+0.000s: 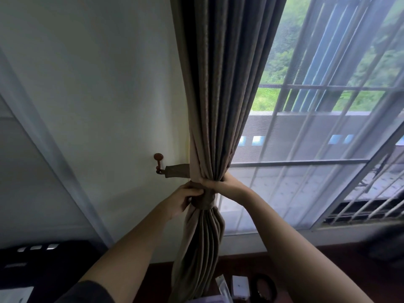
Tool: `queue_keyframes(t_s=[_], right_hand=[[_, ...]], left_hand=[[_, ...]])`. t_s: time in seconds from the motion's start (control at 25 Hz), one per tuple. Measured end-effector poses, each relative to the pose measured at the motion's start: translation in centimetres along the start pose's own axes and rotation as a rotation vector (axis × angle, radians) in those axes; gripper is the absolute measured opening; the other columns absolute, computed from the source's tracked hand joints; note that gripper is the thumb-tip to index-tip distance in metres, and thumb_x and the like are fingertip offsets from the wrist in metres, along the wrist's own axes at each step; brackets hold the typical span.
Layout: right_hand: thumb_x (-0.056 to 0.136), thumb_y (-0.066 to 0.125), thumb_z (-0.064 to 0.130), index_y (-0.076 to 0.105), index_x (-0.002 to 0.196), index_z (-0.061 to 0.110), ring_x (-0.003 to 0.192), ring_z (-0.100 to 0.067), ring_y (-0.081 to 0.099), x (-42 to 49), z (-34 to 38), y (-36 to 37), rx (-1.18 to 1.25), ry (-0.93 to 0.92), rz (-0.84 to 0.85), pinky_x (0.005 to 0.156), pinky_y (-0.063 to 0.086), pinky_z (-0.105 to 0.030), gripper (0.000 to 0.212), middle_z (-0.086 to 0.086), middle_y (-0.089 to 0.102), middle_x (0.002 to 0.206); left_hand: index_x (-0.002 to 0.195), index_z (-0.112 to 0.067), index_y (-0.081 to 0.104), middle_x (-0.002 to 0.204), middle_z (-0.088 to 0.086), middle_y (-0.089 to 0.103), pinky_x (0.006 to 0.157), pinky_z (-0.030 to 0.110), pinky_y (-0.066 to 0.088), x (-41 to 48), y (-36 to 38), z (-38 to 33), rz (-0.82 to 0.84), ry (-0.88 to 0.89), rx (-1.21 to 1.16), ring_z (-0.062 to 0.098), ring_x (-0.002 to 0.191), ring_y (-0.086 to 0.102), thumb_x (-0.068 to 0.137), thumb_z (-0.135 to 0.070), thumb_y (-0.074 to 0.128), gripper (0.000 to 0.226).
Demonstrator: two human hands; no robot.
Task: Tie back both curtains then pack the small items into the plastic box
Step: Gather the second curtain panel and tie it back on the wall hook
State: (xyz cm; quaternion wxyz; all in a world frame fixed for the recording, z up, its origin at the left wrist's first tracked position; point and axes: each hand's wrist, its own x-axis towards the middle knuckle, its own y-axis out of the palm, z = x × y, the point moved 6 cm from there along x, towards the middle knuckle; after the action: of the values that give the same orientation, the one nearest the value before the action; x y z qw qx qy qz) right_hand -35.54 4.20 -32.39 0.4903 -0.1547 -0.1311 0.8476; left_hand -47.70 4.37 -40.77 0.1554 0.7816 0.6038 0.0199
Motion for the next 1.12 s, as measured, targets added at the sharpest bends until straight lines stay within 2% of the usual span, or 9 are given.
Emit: queue_keyframes(t_s=[0.12,0.24,0.4,0.48,0.6,0.72,0.96,1.08,1.12], right_hand=[[0.063,0.046,0.008,0.053,0.106,-0.007,0.083,-0.016,0.05,-0.3,-0.7,0.3,0.122,0.054,0.076,0.073,0.043,-0.025,0.045,-0.007,0.052,0.089],[0.086,0.04,-0.009,0.05,0.117,-0.004,0.075,0.0,0.058,-0.7,-1.8,0.5,0.145,0.062,0.035,0.067,0.048,-0.013,0.033,0.0,0.054,0.086],[0.076,0.051,0.005,0.065,0.098,0.022,0.097,-0.019,0.062,-0.1,-3.1,0.9,0.154,0.031,-0.117,0.083,0.055,-0.035,0.031,-0.005,0.066,0.099],[0.081,0.052,0.001,0.066,0.078,0.024,0.084,-0.012,0.06,-0.3,-3.1,0.7,0.113,0.052,-0.116,0.073,0.052,-0.023,0.027,0.002,0.065,0.083],[0.09,0.045,-0.001,0.058,0.094,0.028,0.076,0.0,0.056,-0.8,-3.7,0.9,0.174,0.098,-0.033,0.062,0.046,-0.009,0.032,0.01,0.061,0.086],[0.09,0.043,0.004,0.042,0.122,0.027,0.082,-0.007,0.056,-0.7,-3.7,1.6,0.215,0.113,0.026,0.068,0.046,-0.017,0.039,0.005,0.058,0.097],[0.092,0.033,0.017,0.057,0.088,0.027,0.078,-0.009,0.05,0.1,-5.6,1.9,0.253,0.264,0.025,0.074,0.038,-0.027,0.027,0.007,0.057,0.08],[0.087,0.038,0.036,0.056,0.103,0.019,0.089,-0.015,0.052,0.2,-6.1,2.2,0.298,0.288,-0.023,0.078,0.038,-0.029,0.03,-0.004,0.062,0.101],[0.078,0.043,0.046,0.05,0.116,0.017,0.095,-0.017,0.053,0.3,-6.1,2.3,0.317,0.291,-0.028,0.078,0.041,-0.029,0.048,-0.01,0.06,0.115]], left_hand=[[0.104,-0.001,0.065,0.093,0.007,0.073,0.089,0.035,0.048,0.2,-0.4,0.3,-0.007,-0.013,-0.037,0.025,0.095,0.063,0.061,-0.012,0.069,0.044],[0.117,0.003,0.06,0.11,0.017,0.067,0.095,0.042,0.047,0.1,-0.3,0.4,0.028,-0.011,-0.021,0.031,0.105,0.061,0.059,-0.021,0.073,0.063],[0.111,-0.003,0.064,0.105,0.01,0.07,0.084,0.028,0.052,-0.1,-0.3,0.3,-0.029,0.038,0.029,0.025,0.104,0.062,0.072,-0.016,0.064,0.041],[0.107,-0.006,0.066,0.104,0.005,0.072,0.083,0.022,0.051,-0.5,-0.1,0.3,0.013,0.058,0.054,0.019,0.103,0.064,0.077,-0.014,0.059,0.032],[0.107,-0.01,0.069,0.109,0.005,0.071,0.089,0.022,0.048,-0.9,0.2,0.2,0.076,0.044,0.113,0.017,0.109,0.063,0.081,-0.017,0.059,0.029],[0.115,-0.005,0.064,0.115,0.009,0.067,0.095,0.025,0.046,-0.7,0.2,0.3,0.065,0.017,0.153,0.021,0.114,0.06,0.081,-0.02,0.059,0.038],[0.117,0.002,0.062,0.114,0.013,0.068,0.093,0.03,0.048,-0.2,-0.3,0.2,0.024,0.028,0.123,0.026,0.11,0.062,0.075,-0.017,0.066,0.046],[0.119,0.005,0.06,0.118,0.019,0.065,0.095,0.033,0.05,0.0,-0.2,0.0,-0.014,0.044,0.058,0.03,0.111,0.061,0.071,-0.01,0.069,0.051],[0.119,0.005,0.059,0.12,0.021,0.063,0.097,0.035,0.049,0.2,-0.2,0.1,-0.015,0.043,0.049,0.031,0.113,0.061,0.07,-0.009,0.07,0.052]])
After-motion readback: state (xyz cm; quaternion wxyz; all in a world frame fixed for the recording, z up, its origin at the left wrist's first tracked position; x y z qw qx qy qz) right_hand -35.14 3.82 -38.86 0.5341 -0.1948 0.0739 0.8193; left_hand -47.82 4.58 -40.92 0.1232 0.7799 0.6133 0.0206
